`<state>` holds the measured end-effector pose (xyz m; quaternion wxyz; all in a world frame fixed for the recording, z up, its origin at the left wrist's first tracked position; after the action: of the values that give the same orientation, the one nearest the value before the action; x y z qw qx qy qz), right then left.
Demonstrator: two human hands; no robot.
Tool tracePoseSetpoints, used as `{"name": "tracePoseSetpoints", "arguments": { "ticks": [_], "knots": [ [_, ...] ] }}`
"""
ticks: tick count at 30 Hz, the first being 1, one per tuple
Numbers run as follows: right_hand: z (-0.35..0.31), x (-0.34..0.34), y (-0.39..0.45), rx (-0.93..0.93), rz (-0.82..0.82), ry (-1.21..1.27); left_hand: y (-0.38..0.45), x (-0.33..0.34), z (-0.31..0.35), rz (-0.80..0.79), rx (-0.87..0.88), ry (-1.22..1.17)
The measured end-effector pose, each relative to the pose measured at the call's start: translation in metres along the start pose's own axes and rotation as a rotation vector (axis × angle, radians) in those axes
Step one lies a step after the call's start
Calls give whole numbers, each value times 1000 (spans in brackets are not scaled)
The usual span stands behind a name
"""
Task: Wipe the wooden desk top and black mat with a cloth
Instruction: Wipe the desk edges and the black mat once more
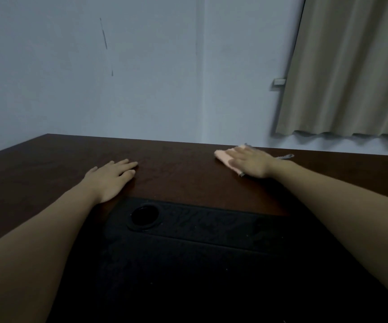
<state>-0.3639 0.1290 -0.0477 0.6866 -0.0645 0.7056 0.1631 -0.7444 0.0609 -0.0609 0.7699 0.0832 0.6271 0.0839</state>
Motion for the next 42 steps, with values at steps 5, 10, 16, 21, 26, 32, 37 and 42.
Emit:
{"name": "tracePoseSetpoints", "arguments": {
  "ticks": [5, 10, 16, 21, 26, 32, 37, 42],
  "knots": [
    [4, 6, 22, 152, 6, 10, 3, 1, -2, 7, 0, -1],
    [-43, 7, 19, -31, -45, -18, 3, 0, 0, 12, -6, 0],
    [-117, 1, -36, -347, -43, 62, -1, -3, 2, 15, -12, -11],
    [-64, -3, -18, -232, -16, 93, -1, -2, 0, 4, -7, -7],
    [10, 8, 23, 144, 28, 1, 1, -1, -1, 10, -3, -9],
    [-17, 4, 25, 156, -28, -12, 2, -1, 0, 13, -9, -3],
    [-137, 0, 12, -226, -5, -49, 1, -1, 1, 12, -13, 3],
    [-155, 3, 2, -313, -50, 51, -1, -2, 1, 18, -23, -24]
  ]
}}
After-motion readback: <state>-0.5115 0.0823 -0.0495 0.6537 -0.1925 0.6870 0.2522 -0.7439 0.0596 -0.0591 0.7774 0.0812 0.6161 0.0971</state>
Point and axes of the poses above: each hand's wrist, its own y-axis towards the middle knuckle, its own x-axis out of the palm, z = x × y, the point moved 3 cm from there along y, towards the middle knuckle, and after that the axes turned 13 degrees about z, right-handed, at the moved point
